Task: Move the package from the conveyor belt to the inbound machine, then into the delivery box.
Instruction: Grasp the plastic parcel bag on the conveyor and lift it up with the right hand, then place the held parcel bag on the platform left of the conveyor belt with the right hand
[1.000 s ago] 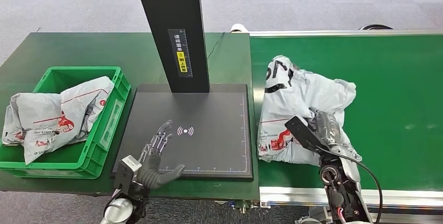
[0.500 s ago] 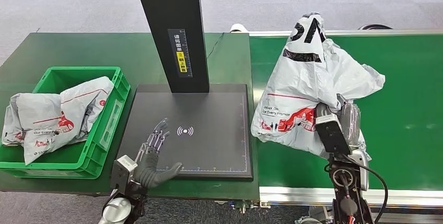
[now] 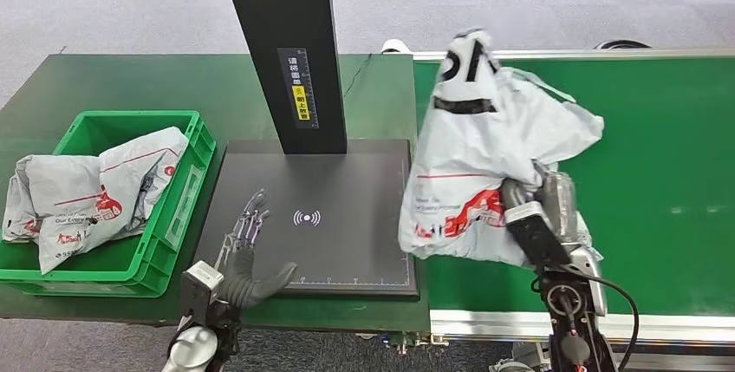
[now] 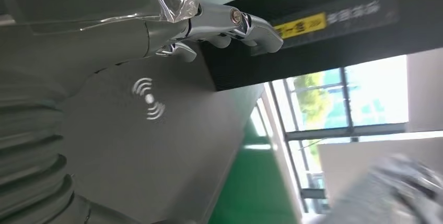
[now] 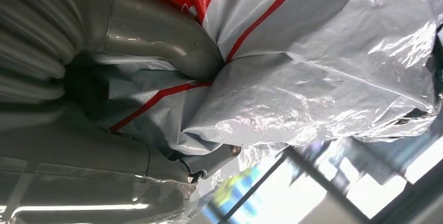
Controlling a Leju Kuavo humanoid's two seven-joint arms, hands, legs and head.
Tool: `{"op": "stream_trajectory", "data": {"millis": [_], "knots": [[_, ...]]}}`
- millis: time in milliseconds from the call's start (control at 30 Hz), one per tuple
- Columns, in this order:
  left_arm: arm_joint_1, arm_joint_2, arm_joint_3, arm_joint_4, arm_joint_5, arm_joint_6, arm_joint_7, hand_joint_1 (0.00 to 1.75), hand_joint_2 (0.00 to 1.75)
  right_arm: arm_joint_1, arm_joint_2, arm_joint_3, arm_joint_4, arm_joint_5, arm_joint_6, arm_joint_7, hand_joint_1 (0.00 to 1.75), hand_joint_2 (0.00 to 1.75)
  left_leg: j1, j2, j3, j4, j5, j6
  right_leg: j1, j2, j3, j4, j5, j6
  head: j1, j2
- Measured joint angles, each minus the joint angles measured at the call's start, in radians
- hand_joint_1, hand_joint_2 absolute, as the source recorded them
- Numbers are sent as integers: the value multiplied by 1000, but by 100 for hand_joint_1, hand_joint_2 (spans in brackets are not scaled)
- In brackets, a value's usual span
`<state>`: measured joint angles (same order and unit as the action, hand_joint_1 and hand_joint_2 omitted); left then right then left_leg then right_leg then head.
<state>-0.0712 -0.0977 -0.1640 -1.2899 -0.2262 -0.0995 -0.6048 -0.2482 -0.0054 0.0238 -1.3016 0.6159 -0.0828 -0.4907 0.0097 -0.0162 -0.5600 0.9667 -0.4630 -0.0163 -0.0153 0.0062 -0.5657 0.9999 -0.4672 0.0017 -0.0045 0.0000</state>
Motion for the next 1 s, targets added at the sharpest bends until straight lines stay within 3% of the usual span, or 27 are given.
{"op": "stream_trajectory", "data": {"millis": [133, 300, 600, 1000], "knots": [[-1, 0, 0, -20, 38, 32, -24, 0, 175, -8, -4, 146, 54, 124, 90, 7, 175, 175, 0, 0, 0, 0, 0, 0, 1, 0, 0, 0, 0, 0, 0, 0], [-4, 0, 1, -33, 26, 84, -21, 0, 175, -60, -4, 305, 160, 175, 111, 23, 175, 175, 0, 0, 0, 0, 0, 0, 0, 0, 0, 0, 0, 0, 0, 0], [-18, -1, 0, -35, 28, 88, -17, 0, 175, -138, 6, 437, 270, 196, 144, 26, 175, 175, 0, 0, 0, 0, 0, 0, 0, 0, 0, 0, 0, 0, 0, 0], [-35, -3, 0, -25, 40, 82, -11, 0, 175, -263, 44, 585, 430, 219, 119, 7, 175, 175, 0, 0, 0, 0, 1, 0, 0, 0, 0, 0, 0, 0, 0, 0]]}}
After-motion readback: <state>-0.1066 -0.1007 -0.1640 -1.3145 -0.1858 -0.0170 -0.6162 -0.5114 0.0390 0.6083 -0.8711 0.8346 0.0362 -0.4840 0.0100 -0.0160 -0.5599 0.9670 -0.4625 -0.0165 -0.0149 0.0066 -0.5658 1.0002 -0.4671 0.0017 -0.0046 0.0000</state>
